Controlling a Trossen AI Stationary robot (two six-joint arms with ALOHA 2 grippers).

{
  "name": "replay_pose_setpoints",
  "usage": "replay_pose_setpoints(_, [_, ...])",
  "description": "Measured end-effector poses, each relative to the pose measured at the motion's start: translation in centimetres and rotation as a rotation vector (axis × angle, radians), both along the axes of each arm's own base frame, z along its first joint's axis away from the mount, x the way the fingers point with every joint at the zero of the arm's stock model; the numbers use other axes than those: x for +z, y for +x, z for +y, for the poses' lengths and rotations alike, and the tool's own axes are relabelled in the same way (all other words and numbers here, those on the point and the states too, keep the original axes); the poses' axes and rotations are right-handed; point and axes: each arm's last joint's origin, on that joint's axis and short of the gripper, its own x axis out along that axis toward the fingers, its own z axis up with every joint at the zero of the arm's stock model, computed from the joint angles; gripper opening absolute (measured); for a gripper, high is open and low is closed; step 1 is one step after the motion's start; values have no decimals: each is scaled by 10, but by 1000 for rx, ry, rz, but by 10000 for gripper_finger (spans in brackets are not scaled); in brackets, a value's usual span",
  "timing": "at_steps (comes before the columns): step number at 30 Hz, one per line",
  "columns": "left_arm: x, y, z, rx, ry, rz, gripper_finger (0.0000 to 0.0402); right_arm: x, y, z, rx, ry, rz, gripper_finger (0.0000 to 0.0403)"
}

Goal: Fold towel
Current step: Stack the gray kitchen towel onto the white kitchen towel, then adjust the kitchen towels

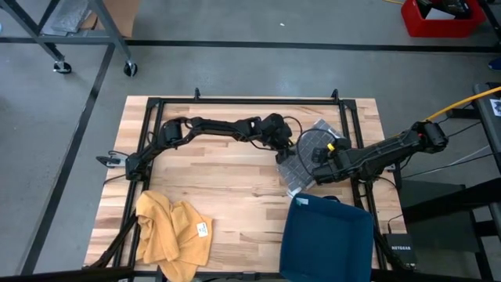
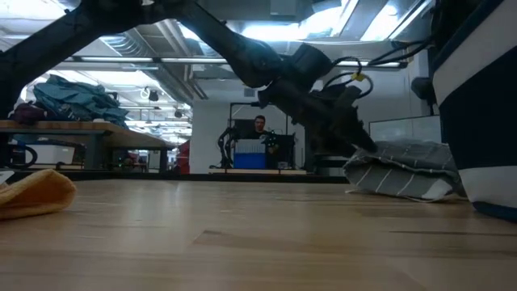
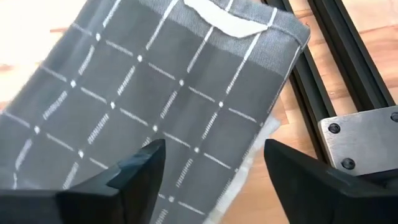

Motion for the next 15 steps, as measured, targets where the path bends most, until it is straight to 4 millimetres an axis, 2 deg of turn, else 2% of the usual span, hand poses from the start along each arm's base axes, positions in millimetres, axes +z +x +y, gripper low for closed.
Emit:
replay_pose_setpoints(4, [6, -9, 22, 62, -47, 15, 182, 0, 0, 0, 31, 14, 24, 290])
replay_pose_setpoints(8, [18, -15, 34, 20, -58, -22, 182, 1, 0, -1, 39, -22, 19, 291])
replay_pose_setpoints(11, [27, -16, 32, -45, -73, -57, 183, 8, 1, -1, 49, -67, 14, 291])
replay_pose_setpoints(15, [33, -15, 20, -142, -118, -79, 182, 30, 5, -2, 71, -135, 12, 291])
